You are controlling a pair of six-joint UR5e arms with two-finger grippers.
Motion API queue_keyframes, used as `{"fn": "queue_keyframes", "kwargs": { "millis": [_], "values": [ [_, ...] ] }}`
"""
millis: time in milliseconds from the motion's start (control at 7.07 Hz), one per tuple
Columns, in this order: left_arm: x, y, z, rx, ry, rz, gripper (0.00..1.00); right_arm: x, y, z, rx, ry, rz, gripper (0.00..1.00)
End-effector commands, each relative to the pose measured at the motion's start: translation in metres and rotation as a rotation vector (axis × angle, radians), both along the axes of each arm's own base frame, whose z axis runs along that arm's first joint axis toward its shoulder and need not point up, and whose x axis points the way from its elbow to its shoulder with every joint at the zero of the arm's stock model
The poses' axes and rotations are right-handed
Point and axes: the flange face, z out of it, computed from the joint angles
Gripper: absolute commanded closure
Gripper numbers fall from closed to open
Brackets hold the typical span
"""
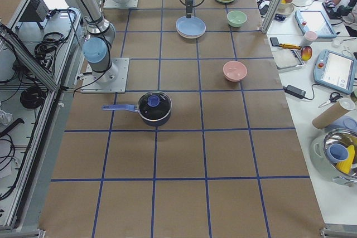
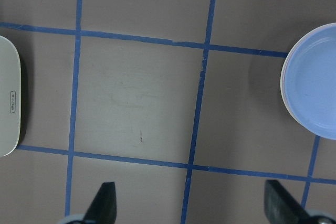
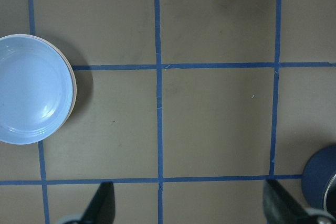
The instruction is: Stack three plates with pink and blue
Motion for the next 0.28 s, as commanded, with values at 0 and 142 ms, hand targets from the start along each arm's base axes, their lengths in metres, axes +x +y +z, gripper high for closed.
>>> {"fn": "queue_keyframes", "kwargs": {
  "millis": [0, 142],
  "values": [
    [0.0005, 0.0009, 0.0009, -0.001, -0.005, 0.0, 0.0, 0.0001, -0.0003, -0.0008, 0.001, 0.0, -0.002, 0.0],
    [0.0, 0.0038, 0.0064, -0.013, -0.01, -0.004, 0.0, 0.0001, 0.0009, 0.0004, 0.0, 0.0, -0.002, 0.0]
  ]
}}
